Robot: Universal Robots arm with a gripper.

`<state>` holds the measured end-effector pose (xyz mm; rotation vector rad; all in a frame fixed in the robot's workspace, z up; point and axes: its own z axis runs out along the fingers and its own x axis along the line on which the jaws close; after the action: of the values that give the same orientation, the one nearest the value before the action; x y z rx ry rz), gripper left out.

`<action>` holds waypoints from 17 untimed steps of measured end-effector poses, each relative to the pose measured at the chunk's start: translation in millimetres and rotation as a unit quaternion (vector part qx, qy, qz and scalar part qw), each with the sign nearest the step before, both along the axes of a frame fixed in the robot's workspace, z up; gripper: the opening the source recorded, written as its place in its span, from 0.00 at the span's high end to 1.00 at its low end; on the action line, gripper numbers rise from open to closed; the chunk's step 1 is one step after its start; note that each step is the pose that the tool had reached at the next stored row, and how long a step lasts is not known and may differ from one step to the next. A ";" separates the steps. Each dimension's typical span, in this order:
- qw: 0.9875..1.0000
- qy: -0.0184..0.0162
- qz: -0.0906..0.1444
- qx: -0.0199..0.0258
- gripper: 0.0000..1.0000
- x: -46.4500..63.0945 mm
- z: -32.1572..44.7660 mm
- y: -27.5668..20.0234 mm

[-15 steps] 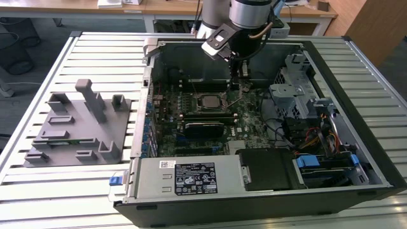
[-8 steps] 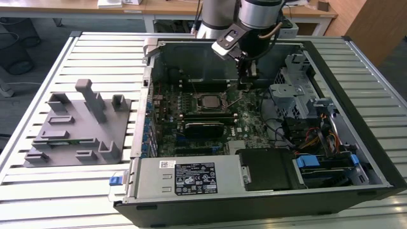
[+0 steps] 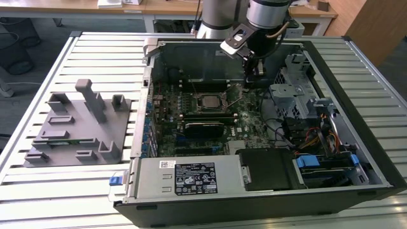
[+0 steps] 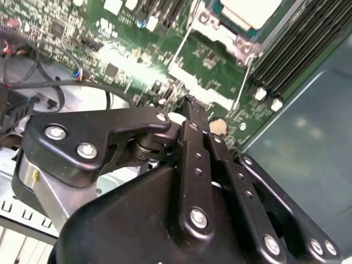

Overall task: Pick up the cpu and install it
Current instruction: 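Close the cpu cover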

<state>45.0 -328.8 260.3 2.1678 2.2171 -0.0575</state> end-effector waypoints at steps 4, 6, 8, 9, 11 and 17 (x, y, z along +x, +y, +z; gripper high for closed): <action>1.000 0.002 0.000 0.000 0.89 5.5 -4.4 0.6; 1.000 0.002 0.000 0.000 0.89 5.8 -7.2 1.0; 1.000 0.003 0.000 0.000 0.89 5.9 -9.9 1.3; 1.000 0.003 0.000 0.000 0.89 6.0 -11.3 1.6; 1.000 0.004 0.000 0.000 0.89 6.0 -14.0 1.9; 1.000 0.004 0.000 0.000 0.89 5.1 -18.7 3.6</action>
<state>50.1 -325.2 241.6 2.1716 2.2216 -0.0673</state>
